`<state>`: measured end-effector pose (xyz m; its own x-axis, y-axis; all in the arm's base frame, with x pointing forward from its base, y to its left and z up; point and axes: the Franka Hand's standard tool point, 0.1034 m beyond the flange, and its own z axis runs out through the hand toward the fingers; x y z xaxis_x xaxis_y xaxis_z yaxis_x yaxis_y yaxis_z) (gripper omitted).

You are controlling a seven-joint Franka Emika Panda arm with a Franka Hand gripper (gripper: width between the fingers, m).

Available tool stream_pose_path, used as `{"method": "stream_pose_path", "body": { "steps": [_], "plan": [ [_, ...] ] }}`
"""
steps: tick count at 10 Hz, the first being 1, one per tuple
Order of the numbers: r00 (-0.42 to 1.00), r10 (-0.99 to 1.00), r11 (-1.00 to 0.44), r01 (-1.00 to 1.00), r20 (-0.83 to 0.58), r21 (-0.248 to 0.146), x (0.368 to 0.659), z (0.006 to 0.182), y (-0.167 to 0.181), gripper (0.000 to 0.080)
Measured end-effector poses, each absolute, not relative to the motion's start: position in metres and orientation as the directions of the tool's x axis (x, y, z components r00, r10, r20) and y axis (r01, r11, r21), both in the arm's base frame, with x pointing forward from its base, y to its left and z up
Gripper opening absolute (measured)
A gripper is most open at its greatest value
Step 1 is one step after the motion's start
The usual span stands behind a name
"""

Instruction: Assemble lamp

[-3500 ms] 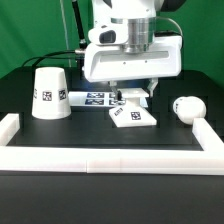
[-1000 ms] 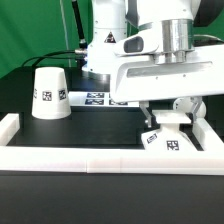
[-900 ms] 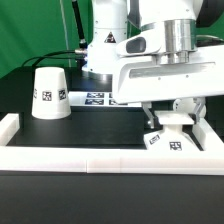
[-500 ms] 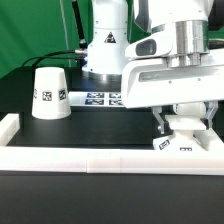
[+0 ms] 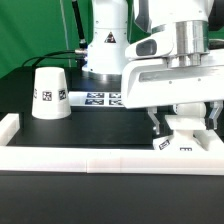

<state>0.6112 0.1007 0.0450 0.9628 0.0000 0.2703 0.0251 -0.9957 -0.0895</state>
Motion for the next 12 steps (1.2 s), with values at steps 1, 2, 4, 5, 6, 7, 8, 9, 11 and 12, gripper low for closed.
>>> {"method": "stream_pose_path", "body": {
  "steps": [1, 2, 4, 5, 6, 7, 8, 9, 11, 12],
  "plan": [
    [0.963, 0.01, -0.996, 0.034, 0.268, -0.085, 0.606, 0.049, 0.098, 0.0698],
    [0.966, 0.017, -0.996, 0.04, 0.259, -0.083, 0.593, 0.054, 0.1, 0.0698],
    [0.971, 0.027, -0.996, 0.047, 0.239, -0.08, 0.568, 0.065, 0.105, 0.0698],
    [0.972, 0.027, -0.996, 0.047, 0.235, -0.078, 0.562, 0.068, 0.104, 0.0698],
    [0.973, 0.017, -0.996, 0.037, 0.23, -0.083, 0.556, 0.07, 0.106, 0.0698],
    [0.973, 0.024, -0.996, 0.044, 0.231, -0.082, 0.557, 0.069, 0.106, 0.0698],
    [0.973, 0.024, -0.996, 0.043, 0.23, -0.082, 0.557, 0.069, 0.106, 0.0698],
    [0.974, 0.017, -0.996, 0.037, 0.226, -0.084, 0.556, 0.068, 0.105, 0.0698],
    [0.972, -0.019, -0.995, 0.005, 0.235, -0.101, 0.546, 0.066, 0.118, 0.0698],
    [0.974, 0.0, -0.995, 0.023, 0.226, -0.099, 0.533, 0.064, 0.127, 0.0698]
  ]
}}
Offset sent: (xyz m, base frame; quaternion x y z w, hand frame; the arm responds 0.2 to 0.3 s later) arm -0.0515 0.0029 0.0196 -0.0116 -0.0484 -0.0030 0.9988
